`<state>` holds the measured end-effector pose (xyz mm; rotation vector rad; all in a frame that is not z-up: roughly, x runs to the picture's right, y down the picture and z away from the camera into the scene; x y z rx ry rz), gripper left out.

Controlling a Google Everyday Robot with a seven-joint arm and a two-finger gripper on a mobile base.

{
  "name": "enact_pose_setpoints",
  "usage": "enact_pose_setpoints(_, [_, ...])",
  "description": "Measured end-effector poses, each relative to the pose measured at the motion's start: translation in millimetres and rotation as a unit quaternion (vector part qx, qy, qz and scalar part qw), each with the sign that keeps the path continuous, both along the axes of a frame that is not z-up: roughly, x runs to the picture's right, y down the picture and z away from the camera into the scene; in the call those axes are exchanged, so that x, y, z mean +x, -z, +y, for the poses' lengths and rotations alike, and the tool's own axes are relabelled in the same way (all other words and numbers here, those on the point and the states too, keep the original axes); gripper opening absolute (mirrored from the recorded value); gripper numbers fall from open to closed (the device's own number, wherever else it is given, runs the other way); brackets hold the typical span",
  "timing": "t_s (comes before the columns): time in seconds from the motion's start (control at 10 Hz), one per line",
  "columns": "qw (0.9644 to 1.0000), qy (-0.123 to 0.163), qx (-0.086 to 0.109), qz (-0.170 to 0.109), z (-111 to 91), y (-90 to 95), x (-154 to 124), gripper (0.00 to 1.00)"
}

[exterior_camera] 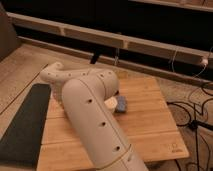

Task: Drag the ceramic bowl in a circle

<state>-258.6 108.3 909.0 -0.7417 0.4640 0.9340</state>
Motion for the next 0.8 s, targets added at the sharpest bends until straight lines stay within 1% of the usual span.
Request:
enact_pose_setpoints(0.2, [0.9999, 0.0, -0.003, -0.013, 0, 8.8, -14, 0.0])
enact_pose_setpoints(0.5, [0.9993, 0.015, -0.009, -0.032, 6, 29.0, -36, 0.0])
enact_pose_setpoints(0.6, [0.9991, 0.019, -0.011, -0.036, 8, 37.2, -41, 0.0])
enact_pose_setpoints(0.8, [0.9991, 0.02, -0.015, -0.035, 15, 53.5, -45, 0.0])
